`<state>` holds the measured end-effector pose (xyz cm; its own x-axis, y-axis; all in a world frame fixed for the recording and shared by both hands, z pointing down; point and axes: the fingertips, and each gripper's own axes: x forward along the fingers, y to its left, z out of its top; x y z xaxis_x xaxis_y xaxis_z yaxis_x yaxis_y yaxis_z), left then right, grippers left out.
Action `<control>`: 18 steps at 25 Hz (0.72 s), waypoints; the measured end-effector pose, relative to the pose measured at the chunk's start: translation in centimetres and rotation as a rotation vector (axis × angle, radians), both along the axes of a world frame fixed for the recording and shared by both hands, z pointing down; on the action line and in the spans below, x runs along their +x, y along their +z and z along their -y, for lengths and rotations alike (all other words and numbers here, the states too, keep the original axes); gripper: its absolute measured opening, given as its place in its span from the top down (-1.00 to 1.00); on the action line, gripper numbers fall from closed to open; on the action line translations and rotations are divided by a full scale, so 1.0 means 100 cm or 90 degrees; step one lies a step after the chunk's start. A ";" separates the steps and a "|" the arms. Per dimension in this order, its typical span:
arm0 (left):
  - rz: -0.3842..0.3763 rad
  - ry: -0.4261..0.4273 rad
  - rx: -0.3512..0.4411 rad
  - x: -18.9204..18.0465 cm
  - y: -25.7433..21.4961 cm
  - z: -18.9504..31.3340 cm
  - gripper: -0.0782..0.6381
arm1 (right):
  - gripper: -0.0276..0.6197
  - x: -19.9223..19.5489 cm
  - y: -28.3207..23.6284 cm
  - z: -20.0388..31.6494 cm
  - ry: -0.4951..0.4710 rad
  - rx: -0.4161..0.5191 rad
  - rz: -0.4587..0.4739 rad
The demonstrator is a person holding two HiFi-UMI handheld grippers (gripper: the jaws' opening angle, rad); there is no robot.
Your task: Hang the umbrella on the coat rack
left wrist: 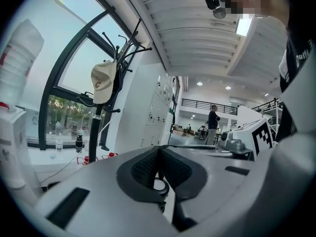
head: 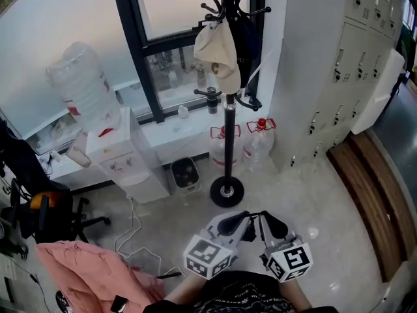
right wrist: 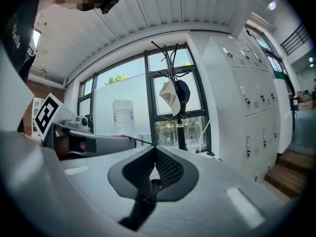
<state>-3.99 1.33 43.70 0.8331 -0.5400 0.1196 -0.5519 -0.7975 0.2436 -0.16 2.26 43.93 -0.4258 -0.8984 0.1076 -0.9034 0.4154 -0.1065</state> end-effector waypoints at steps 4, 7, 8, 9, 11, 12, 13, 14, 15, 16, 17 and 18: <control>0.005 -0.001 0.003 -0.014 0.000 0.018 0.76 | 0.90 -0.011 -0.002 0.014 0.004 0.006 -0.006; 0.000 -0.006 0.004 -0.022 0.000 0.029 0.76 | 0.90 -0.016 -0.004 0.023 0.002 0.014 -0.014; -0.001 -0.008 0.003 -0.025 0.000 0.033 0.76 | 0.90 -0.018 -0.004 0.026 0.000 0.016 -0.015; -0.003 -0.010 0.001 -0.027 0.001 0.036 0.76 | 0.90 -0.019 -0.004 0.028 -0.002 0.018 -0.016; -0.006 -0.013 -0.001 -0.030 0.001 0.041 0.76 | 0.90 -0.022 -0.005 0.032 -0.003 0.019 -0.020; -0.007 -0.015 -0.001 -0.031 0.001 0.043 0.76 | 0.90 -0.023 -0.005 0.034 -0.004 0.018 -0.022; -0.009 -0.016 -0.002 -0.031 0.001 0.046 0.76 | 0.90 -0.024 -0.005 0.036 -0.007 0.018 -0.021; -0.010 -0.016 -0.003 -0.031 0.000 0.048 0.76 | 0.90 -0.025 -0.006 0.039 -0.014 0.017 -0.018; -0.013 -0.014 -0.005 -0.030 0.000 0.050 0.76 | 0.90 -0.027 -0.006 0.041 -0.024 0.016 -0.015; -0.016 -0.012 -0.008 -0.029 -0.001 0.052 0.76 | 0.89 -0.028 -0.006 0.043 -0.036 0.016 -0.013; -0.020 -0.010 -0.013 -0.028 -0.002 0.055 0.76 | 0.89 -0.029 -0.006 0.045 -0.044 0.015 -0.013; -0.021 -0.008 -0.016 -0.027 -0.002 0.058 0.76 | 0.89 -0.029 -0.006 0.048 -0.048 0.015 -0.014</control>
<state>-6.65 -4.48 43.53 0.8300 -0.5476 0.1061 -0.5532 -0.7837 0.2824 -3.04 -2.58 43.37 -0.4898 -0.8664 0.0974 -0.8716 0.4841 -0.0771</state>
